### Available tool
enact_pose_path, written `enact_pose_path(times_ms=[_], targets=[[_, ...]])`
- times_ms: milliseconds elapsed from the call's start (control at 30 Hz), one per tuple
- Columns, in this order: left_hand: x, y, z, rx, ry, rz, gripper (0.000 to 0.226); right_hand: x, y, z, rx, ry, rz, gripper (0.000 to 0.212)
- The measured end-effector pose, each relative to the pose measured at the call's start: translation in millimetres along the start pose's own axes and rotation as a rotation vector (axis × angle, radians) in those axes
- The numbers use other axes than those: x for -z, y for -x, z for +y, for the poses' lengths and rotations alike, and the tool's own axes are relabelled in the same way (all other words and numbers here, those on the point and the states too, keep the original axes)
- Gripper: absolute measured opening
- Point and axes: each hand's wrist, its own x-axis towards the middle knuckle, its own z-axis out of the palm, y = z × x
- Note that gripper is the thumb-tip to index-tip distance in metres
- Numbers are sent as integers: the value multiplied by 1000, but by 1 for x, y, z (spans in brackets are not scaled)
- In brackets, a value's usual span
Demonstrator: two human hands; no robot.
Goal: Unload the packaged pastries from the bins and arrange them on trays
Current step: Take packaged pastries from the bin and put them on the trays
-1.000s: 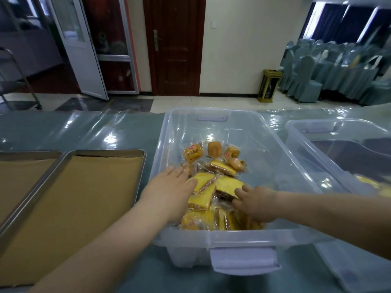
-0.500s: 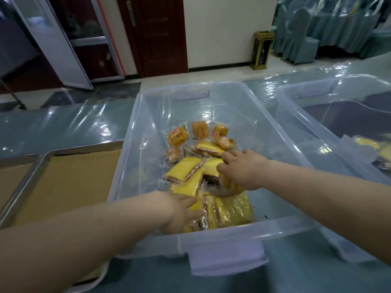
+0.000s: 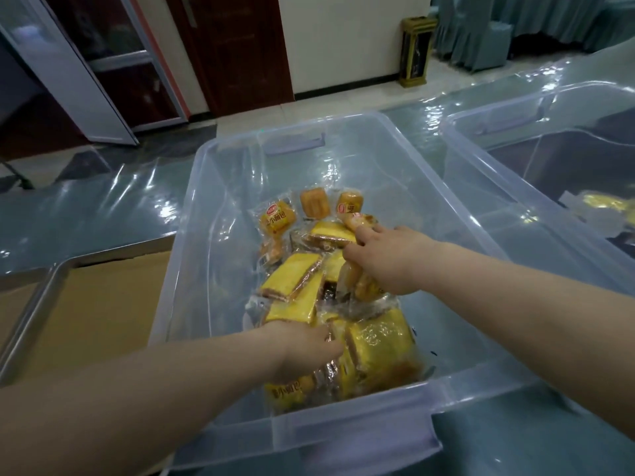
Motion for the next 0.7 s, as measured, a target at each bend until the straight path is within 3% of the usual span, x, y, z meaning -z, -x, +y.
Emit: enact_pose_path(times_ms=[167, 300, 467, 700], targets=[[13, 4, 4, -8, -45, 44, 50, 0, 1, 1, -4, -1, -25, 53], [27, 13, 0, -32, -134, 272, 37, 1, 1, 0, -44, 10, -6, 56], [35, 27, -7, -1, -117, 417, 44, 7, 4, -1, -110, -12, -43, 49], [41, 43, -19, 171, -109, 656, 38, 9, 5, 0, -138, -21, 181, 46]])
